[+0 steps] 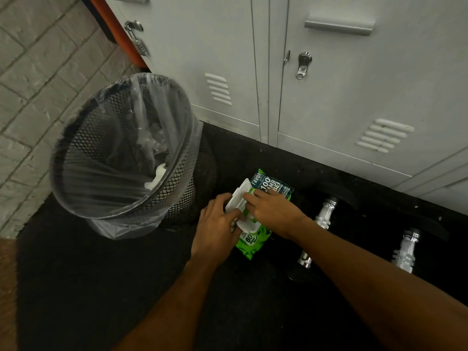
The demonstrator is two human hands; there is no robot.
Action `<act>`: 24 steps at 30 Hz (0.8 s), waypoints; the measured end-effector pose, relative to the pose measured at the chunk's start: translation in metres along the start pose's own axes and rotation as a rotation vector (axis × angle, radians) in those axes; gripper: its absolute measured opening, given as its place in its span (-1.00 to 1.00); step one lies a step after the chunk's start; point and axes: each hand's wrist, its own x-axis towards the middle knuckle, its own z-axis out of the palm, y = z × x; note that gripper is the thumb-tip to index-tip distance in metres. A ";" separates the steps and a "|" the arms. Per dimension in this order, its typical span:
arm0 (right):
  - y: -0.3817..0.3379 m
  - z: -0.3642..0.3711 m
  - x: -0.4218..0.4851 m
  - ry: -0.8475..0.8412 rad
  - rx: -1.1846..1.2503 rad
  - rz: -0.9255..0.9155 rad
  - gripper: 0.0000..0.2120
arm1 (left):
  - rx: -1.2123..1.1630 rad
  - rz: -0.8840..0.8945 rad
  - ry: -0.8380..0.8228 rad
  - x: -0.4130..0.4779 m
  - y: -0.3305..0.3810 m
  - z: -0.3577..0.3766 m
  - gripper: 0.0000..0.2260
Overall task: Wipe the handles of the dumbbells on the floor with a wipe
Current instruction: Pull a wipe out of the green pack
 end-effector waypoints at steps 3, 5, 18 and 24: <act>0.000 0.003 -0.002 0.016 -0.013 -0.002 -0.63 | -0.003 -0.008 0.011 -0.001 0.001 0.002 -0.79; 0.000 0.004 -0.003 0.004 -0.003 0.017 -0.59 | -0.007 -0.014 0.020 -0.002 0.001 0.003 -0.79; 0.012 0.010 -0.013 0.132 0.011 -0.102 -0.64 | -0.057 -0.044 0.069 -0.008 0.004 0.002 -0.76; 0.011 0.008 -0.011 0.121 0.194 -0.016 -0.69 | -0.052 -0.044 0.073 -0.010 0.006 0.001 -0.77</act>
